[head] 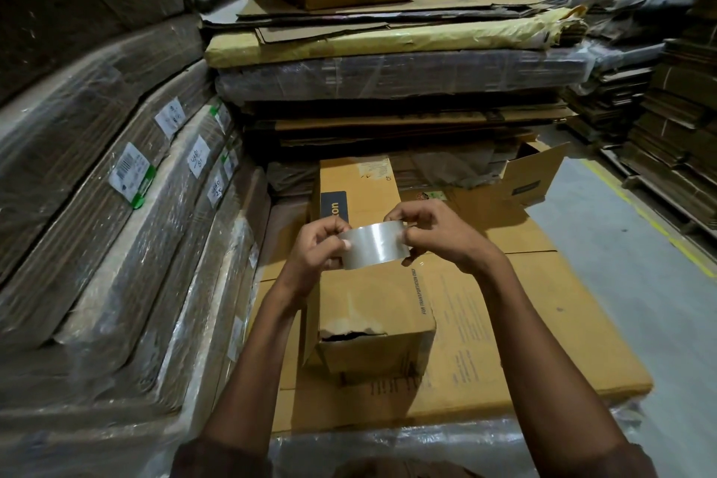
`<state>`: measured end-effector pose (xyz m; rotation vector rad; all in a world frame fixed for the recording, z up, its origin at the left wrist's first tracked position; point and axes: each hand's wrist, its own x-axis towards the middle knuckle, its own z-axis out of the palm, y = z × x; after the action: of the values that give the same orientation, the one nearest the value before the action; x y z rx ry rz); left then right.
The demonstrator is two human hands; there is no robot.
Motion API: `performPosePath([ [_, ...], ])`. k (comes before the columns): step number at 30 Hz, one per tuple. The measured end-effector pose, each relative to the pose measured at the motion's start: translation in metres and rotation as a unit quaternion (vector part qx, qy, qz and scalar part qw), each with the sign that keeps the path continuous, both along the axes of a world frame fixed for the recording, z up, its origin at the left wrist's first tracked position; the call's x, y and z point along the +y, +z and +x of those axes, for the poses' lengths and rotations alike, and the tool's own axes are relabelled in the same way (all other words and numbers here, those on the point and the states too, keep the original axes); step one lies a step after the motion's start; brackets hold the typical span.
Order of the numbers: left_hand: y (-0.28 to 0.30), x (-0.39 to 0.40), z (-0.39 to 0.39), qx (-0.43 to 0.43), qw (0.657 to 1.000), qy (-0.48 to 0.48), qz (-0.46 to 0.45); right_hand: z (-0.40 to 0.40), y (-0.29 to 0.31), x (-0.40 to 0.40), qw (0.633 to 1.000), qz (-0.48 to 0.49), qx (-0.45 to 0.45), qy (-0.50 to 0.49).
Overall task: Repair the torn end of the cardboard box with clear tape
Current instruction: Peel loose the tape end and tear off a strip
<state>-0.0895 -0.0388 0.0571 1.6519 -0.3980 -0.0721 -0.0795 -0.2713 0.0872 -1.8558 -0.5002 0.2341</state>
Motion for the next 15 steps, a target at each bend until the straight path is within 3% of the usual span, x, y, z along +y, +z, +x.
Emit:
performPosePath([
  [4,-0.007,-0.004,0.0,0.052,0.995,-0.012,-0.084,0.003,-0.003,0.001,0.999,0.037,0.008,0.013],
  [11,-0.016,-0.011,-0.005,0.111,0.982,0.031,-0.153,0.006,-0.007,0.002,0.998,0.043,0.023,0.027],
  [13,-0.013,-0.016,-0.006,0.122,0.982,0.067,-0.129,0.006,-0.007,0.006,0.999,0.036,0.03,0.016],
  [15,-0.007,-0.02,-0.003,0.052,0.993,0.099,-0.032,0.005,-0.009,0.012,0.999,0.028,0.045,0.004],
])
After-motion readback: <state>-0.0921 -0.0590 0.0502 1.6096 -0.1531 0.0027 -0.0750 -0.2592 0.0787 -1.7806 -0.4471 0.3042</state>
